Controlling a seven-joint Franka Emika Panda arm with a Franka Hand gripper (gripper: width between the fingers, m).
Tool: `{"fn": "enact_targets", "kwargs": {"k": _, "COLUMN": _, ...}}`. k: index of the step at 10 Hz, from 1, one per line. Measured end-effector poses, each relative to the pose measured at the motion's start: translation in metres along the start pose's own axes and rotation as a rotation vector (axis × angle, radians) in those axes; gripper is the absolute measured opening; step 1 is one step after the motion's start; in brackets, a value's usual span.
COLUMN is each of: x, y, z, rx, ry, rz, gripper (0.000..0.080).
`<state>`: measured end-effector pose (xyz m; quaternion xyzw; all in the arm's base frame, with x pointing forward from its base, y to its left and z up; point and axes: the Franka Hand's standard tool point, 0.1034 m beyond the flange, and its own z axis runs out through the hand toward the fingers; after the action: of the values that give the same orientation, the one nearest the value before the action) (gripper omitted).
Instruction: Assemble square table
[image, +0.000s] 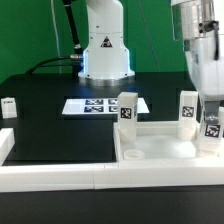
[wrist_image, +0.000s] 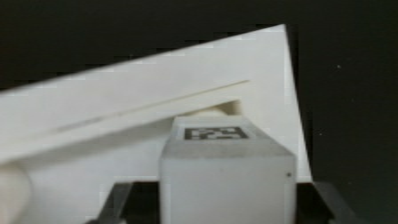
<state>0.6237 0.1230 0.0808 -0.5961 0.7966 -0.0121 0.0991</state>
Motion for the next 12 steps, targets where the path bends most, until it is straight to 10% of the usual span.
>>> {"fn": "enact_targets", "kwargs": {"k": 2, "x": -0.001, "y": 0.000, "z": 0.000, "rx": 0.006, "ry": 0.002, "rz": 0.102, "gripper": 0.0291}}
{"fn": "enact_targets", "kwargs": {"k": 6, "x": -0.014, "y": 0.004, "z": -0.002, "rx": -0.025, "ry": 0.062, "rz": -0.461, "gripper": 0.0627}}
{"fn": "enact_targets", "kwargs": {"k": 12, "x": -0.008, "y": -0.006, "z": 0.001, "rx": -0.031, "ry": 0.086, "rz": -1.189, "gripper": 0.0649}}
